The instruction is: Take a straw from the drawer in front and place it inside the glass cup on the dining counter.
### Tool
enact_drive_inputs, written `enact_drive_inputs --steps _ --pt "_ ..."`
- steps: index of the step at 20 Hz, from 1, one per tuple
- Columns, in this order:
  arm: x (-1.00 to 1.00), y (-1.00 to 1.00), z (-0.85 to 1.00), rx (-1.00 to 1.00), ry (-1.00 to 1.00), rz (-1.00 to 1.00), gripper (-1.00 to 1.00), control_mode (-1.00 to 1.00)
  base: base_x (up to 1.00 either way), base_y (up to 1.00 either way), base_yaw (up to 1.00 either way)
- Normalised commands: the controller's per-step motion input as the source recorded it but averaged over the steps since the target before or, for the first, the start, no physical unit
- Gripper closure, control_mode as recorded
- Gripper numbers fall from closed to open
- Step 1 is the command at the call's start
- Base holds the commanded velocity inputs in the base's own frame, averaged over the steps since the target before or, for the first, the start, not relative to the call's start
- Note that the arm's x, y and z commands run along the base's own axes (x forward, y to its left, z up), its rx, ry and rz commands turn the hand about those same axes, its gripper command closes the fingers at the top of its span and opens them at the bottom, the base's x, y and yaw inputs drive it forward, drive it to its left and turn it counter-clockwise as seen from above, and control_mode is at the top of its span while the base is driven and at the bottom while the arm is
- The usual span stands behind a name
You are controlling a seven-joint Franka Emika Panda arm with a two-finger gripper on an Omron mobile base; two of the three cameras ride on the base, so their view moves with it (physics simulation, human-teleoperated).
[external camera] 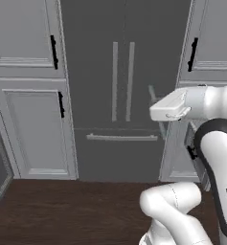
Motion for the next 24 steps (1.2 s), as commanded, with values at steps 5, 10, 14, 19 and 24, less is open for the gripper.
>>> enact_drive_inputs --steps 5,10,14,19,24 --pt "0.00 0.00 0.00 0.00 0.00 0.00 1.00 1.00 -0.10 0.64 0.74" --pt "0.00 0.00 0.00 0.00 0.00 0.00 1.00 1.00 -0.22 0.75 0.72" --pt "0.00 0.00 0.00 0.00 0.00 0.00 1.00 1.00 -0.34 0.76 0.71" --pt "0.00 0.00 0.00 0.00 0.00 0.00 1.00 1.00 -0.30 0.72 0.75" --pt "0.00 0.00 0.00 0.00 0.00 0.00 1.00 1.00 -0.27 0.72 0.74"
